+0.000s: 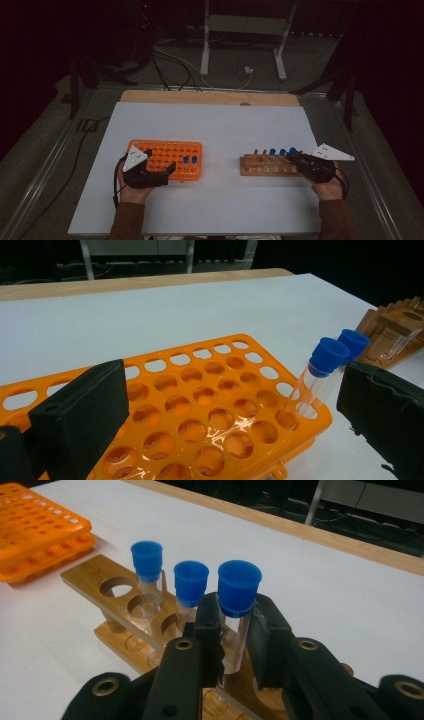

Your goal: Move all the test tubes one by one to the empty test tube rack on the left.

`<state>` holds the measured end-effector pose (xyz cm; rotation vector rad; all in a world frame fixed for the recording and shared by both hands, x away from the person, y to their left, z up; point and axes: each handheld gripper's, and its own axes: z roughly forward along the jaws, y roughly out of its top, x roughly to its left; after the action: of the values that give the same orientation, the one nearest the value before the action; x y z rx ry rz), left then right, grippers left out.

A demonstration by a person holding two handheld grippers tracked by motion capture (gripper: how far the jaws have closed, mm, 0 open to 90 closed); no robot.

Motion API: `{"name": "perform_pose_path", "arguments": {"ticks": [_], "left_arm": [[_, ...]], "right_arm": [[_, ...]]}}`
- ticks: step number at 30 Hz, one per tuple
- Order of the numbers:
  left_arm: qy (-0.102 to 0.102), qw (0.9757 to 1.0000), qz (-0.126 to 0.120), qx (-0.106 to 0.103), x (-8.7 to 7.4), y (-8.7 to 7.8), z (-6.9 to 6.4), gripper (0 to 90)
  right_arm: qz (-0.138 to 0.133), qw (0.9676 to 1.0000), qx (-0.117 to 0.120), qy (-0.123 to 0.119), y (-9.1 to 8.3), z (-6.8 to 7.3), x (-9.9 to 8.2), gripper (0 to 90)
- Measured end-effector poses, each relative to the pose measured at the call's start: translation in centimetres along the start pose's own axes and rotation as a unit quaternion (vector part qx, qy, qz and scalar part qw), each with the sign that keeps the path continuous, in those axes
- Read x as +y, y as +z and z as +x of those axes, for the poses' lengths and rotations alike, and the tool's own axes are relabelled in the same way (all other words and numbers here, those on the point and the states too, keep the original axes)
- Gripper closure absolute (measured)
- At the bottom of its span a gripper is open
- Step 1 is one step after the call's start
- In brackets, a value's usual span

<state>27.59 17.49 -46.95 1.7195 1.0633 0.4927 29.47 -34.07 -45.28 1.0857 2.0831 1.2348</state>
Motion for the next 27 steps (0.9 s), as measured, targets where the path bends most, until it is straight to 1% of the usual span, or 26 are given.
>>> {"name": "perform_pose_path", "arguments": {"ticks": [12,18,21,27], "left_arm": [[-0.001,1.0000,-0.004,0.002,0.0,0.0,0.0,1.2],[-0.001,1.0000,-0.005,0.002,0.1,0.0,0.0,1.2],[-0.009,0.9999,-0.011,-0.002,0.2,-0.1,0.0,1.2],[-0.007,0.9998,-0.017,-0.003,0.5,-0.2,-0.1,1.2]], "right_arm": [[-0.016,0.9998,0.005,0.012,-1.0,-0.1,1.3,76.6],[-0.019,0.9998,0.005,0.007,-1.4,0.1,2.0,76.7],[-0.017,0.9998,0.006,0.004,-1.5,0.3,2.2,76.7],[-0.017,0.9998,0.003,-0.004,-1.8,0.6,2.8,76.8]]}}
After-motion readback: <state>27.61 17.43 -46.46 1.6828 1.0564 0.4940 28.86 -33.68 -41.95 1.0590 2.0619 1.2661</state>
